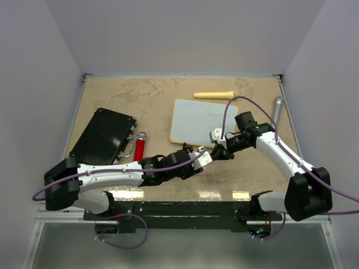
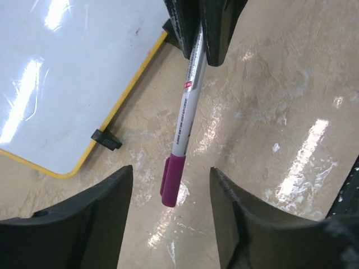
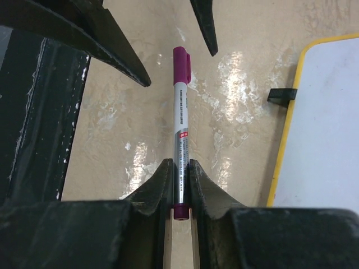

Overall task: Write a sentence on the whiteboard
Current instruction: Pass from the left arm to the right, then pass from the right arm to the left

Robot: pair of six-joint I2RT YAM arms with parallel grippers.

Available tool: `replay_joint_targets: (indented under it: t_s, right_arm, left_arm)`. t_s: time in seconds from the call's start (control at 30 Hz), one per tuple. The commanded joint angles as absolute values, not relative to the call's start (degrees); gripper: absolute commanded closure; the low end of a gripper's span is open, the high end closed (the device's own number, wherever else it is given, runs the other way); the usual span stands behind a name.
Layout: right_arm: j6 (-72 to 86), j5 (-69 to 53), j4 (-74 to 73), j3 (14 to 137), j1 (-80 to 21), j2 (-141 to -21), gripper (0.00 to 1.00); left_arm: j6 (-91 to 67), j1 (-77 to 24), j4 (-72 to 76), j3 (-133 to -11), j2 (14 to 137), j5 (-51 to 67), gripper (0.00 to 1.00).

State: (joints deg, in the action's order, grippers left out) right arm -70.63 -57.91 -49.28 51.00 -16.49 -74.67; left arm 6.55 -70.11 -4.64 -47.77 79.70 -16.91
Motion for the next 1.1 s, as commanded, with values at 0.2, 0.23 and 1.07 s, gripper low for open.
replay_joint_targets:
  t_s: [0.2, 0.23, 1.07]
  right_arm:
    - [-75.8, -58.0, -54.3, 54.7, -15.8, -69.8, 1.00]
    - [-76.6, -58.2, -54.4, 53.9, -15.6, -68.7, 1.00]
    - [-92.2, -66.6, -61.1, 50.4, -14.8, -62.1, 1.00]
  left_arm:
    - [0.6, -60.0, 5.2, -41.0, 61.0, -1.5, 0.12]
    - [0.4, -58.4, 4.9, -41.2, 60.6, 1.6, 0.11]
    - [-23.3, -44.9, 15.3, -39.5, 74.0, 48.3, 0.31]
